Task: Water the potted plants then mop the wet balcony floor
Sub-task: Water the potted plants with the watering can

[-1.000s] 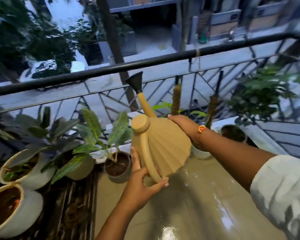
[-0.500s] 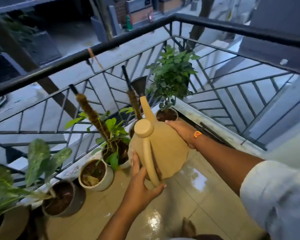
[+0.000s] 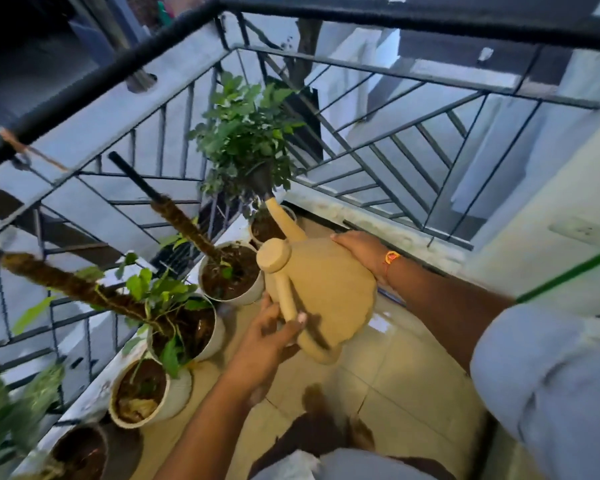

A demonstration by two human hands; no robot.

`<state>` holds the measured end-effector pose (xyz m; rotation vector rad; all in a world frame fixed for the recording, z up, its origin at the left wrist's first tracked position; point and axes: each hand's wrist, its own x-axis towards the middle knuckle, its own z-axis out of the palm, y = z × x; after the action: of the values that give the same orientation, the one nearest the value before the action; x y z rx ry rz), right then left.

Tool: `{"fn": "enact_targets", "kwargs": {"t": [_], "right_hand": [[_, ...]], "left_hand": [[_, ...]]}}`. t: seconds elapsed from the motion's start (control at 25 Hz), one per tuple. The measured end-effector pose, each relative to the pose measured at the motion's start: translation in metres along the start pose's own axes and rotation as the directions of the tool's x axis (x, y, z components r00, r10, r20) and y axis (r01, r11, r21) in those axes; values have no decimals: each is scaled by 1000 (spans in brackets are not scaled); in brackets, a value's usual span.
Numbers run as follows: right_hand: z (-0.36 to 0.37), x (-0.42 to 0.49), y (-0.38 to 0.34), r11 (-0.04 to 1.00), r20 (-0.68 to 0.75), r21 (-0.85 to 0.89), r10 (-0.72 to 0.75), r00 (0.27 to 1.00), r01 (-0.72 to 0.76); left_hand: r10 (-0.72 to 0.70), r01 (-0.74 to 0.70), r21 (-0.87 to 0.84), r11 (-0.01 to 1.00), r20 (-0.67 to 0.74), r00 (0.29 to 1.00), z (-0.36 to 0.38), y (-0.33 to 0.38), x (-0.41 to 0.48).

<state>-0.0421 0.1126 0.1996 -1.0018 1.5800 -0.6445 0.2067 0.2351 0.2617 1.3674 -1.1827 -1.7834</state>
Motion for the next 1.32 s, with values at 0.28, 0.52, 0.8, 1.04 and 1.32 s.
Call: {"fn": "enact_targets", "kwargs": {"t": [0.28,0.52,0.8,1.04,1.32], "right_hand": [[-59,91,21,988,-79,-35,150,985,-153],[-83,180,75,759,-42,195,639,768,-621],[-108,324,196,831,-79,302,511,856,-468],[-112,419,309,845,-80,387,429,900,-369],[-122,464,371,871,-76,385,361,930,-306]], "left_hand": [[-125,132,-270,954,43,991,29,-16,139],[-152,157,-205,966,40,988,79,-61,271],[-131,147,125,981,-124,984,132,-188,448],[-142,170,137,976,-194,971,161,-278,553],[-127,171,188,967,-223,966,183,-318,586]]}}
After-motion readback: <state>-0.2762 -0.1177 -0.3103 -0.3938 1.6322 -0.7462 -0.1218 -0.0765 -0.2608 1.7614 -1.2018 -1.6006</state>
